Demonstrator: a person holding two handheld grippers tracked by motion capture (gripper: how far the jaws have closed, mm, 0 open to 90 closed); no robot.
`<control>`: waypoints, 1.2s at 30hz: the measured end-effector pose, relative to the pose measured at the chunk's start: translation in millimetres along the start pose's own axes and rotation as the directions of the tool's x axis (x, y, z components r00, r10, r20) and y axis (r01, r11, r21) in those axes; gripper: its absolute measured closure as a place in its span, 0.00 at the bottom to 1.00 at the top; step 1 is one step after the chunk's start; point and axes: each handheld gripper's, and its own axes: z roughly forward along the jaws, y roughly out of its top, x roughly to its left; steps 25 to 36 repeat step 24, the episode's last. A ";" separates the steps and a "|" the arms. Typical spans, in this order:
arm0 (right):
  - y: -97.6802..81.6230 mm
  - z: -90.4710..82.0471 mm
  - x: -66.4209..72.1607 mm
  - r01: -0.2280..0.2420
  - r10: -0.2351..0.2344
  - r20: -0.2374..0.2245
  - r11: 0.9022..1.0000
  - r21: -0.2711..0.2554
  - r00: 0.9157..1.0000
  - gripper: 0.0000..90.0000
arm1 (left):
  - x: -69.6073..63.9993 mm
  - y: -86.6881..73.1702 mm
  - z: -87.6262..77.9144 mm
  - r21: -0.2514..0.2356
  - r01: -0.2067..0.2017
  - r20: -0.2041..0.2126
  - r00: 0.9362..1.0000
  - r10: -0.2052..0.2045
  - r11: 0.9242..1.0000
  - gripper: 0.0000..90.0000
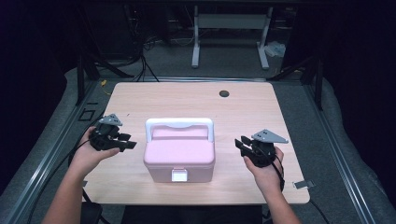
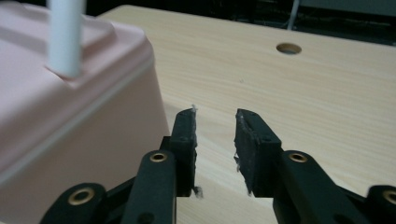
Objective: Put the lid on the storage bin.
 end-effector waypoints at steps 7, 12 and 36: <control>-20.1 14.6 -8.0 0.020 -0.020 0.014 0.998 0.058 1.000 0.72 | 6.3 -17.4 18.3 -0.006 0.021 -0.020 1.000 -0.021 1.000 0.61; -31.2 21.3 -10.4 0.029 -0.031 0.018 0.995 0.093 0.999 0.71 | 5.7 -28.1 28.8 -0.012 0.018 -0.036 0.999 -0.019 1.000 0.61; -41.9 26.8 -16.3 0.020 -0.023 0.019 0.993 0.116 1.000 0.64 | 5.8 -36.8 47.8 0.033 0.009 -0.011 1.000 -0.008 0.999 0.59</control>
